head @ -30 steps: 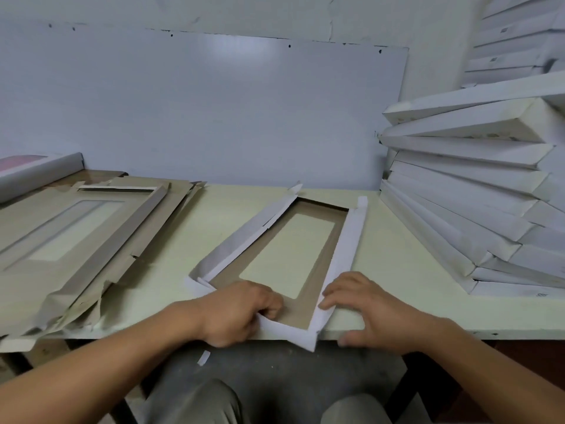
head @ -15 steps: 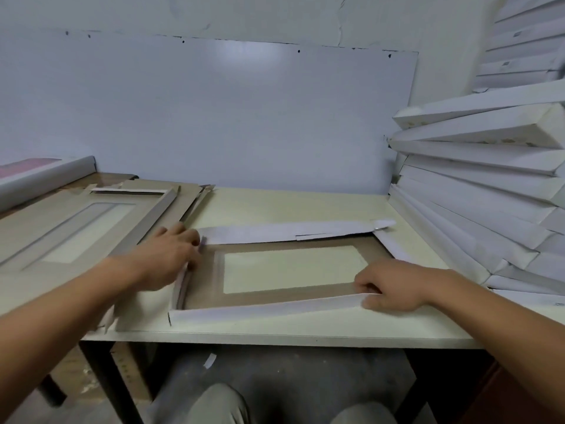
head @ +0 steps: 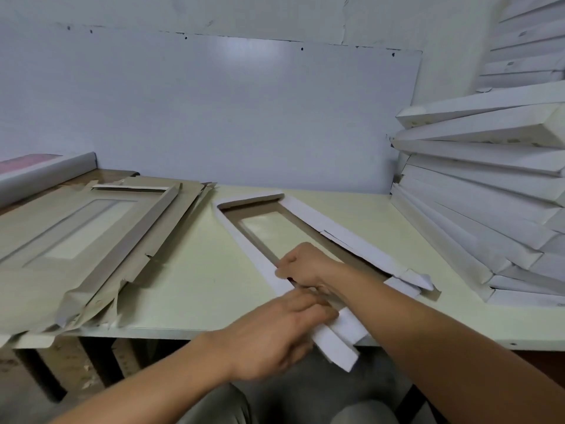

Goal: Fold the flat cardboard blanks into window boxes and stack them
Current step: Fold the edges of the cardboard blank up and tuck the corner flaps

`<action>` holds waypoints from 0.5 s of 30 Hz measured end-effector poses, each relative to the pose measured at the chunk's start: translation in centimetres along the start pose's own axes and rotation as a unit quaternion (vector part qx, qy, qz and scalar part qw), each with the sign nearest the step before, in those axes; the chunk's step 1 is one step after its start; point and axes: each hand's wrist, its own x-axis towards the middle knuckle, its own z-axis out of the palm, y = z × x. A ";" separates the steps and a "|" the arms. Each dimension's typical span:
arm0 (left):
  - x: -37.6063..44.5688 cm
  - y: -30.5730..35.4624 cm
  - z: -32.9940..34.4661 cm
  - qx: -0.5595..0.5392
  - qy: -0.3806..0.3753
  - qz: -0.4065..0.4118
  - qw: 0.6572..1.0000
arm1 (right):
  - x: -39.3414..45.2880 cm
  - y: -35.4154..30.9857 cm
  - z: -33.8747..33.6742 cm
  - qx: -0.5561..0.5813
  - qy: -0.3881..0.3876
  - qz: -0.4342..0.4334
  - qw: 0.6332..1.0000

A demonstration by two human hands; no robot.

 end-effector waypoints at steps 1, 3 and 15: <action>-0.1 -0.2 0.4 -0.003 -0.007 -0.005 1.000 | 0.2 -0.1 0.3 0.037 0.006 0.015 0.999; -0.2 -0.7 0.5 -0.012 -0.013 -0.012 1.000 | 0.5 -0.3 0.8 0.077 0.007 0.018 0.997; -1.0 -5.0 -1.7 0.024 -0.012 -0.095 0.995 | -3.6 5.4 -3.4 -0.211 -0.043 -0.134 0.967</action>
